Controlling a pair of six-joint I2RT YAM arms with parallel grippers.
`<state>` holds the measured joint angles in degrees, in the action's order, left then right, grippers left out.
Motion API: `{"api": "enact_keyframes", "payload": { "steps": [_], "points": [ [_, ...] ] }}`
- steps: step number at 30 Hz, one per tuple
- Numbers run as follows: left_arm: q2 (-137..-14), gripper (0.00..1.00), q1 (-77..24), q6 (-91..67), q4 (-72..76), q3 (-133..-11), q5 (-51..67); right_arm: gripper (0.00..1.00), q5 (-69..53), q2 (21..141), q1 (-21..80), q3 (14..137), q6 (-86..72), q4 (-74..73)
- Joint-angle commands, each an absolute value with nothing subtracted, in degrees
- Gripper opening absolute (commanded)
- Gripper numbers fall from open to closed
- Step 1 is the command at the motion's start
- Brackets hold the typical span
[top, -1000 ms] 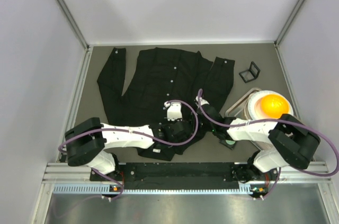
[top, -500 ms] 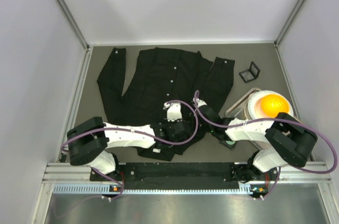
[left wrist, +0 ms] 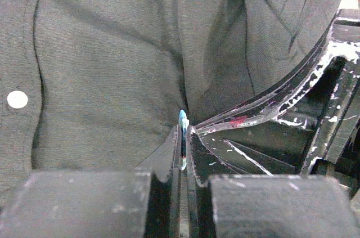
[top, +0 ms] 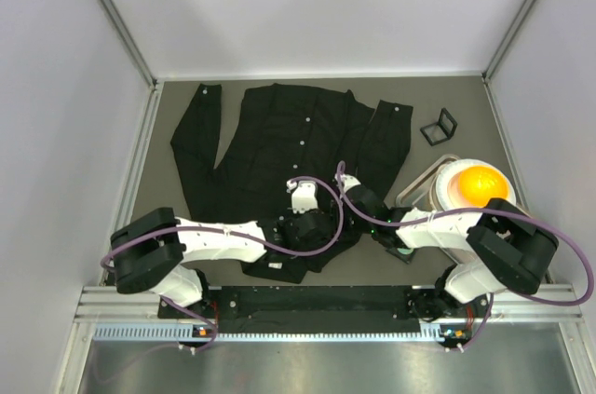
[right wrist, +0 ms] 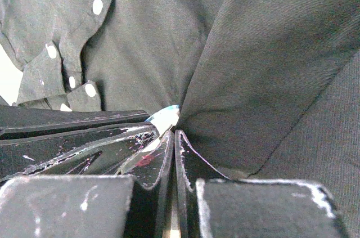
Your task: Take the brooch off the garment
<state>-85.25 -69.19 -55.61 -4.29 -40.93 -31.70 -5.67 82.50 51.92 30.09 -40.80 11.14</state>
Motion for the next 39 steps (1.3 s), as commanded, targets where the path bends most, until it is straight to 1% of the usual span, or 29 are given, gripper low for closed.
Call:
{"api": "enact_keyframes", "payload": {
  "steps": [1, 6, 11, 14, 23, 29, 39],
  "points": [
    [-82.8, 0.0, -69.9, -55.8, 4.8, -40.6, -24.6, 0.0, -7.5, 82.5, 53.4, 32.9, -39.9, 17.1],
    [-81.7, 0.0, -70.0, -60.4, 0.5, -40.9, -28.1, 0.0, -1.3, 81.7, 53.4, 32.9, -44.8, 12.0],
    [-81.3, 0.0, -69.9, -62.9, 0.3, -41.0, -30.8, 0.0, -0.3, 80.0, 53.4, 30.4, -48.5, 12.6],
    [-82.0, 0.0, -70.0, -62.5, 0.3, -41.7, -30.1, 0.0, -1.2, 80.6, 53.4, 30.5, -47.6, 13.7],
    [-85.3, 0.0, -69.9, -61.1, 1.3, -43.4, -25.1, 0.0, -6.6, 81.5, 53.4, 32.0, -41.8, 16.6],
    [-86.2, 0.0, -69.9, -59.8, 3.0, -43.8, -19.4, 0.0, -7.6, 80.7, 53.4, 32.4, -37.8, 17.4],
    [-87.9, 0.0, -69.8, -60.8, 4.2, -43.9, -11.5, 0.0, -8.5, 81.9, 53.5, 33.0, -37.0, 20.0]
  ]
}}
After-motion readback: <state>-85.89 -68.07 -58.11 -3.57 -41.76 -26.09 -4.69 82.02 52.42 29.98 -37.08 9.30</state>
